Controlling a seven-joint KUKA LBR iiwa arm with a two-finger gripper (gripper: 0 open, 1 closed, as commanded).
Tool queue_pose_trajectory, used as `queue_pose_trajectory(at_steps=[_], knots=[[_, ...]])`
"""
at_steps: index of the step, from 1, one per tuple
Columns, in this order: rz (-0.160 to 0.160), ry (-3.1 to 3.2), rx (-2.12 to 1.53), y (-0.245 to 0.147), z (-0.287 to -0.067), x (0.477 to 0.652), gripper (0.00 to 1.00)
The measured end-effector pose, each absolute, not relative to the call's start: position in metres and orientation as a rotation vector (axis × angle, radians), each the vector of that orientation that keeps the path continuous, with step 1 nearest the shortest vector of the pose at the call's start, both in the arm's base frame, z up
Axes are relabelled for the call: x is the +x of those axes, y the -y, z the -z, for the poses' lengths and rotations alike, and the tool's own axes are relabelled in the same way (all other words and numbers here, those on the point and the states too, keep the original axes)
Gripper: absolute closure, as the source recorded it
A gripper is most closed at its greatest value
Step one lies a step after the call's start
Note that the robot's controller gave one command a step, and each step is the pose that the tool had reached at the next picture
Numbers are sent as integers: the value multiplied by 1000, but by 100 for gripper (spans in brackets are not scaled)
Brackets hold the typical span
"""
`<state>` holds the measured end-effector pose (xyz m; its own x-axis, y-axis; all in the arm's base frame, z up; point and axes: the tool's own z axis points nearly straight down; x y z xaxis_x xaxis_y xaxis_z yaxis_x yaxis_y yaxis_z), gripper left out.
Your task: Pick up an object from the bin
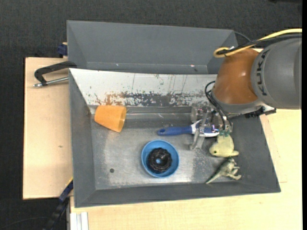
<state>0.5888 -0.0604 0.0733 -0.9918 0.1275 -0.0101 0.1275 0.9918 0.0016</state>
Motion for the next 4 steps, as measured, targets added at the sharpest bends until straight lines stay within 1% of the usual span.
queue_pose_trajectory(at_steps=[3,4], knots=[[0,-3129,200,60,-79,595,0],[0,-3130,199,59,-79,595,100]])
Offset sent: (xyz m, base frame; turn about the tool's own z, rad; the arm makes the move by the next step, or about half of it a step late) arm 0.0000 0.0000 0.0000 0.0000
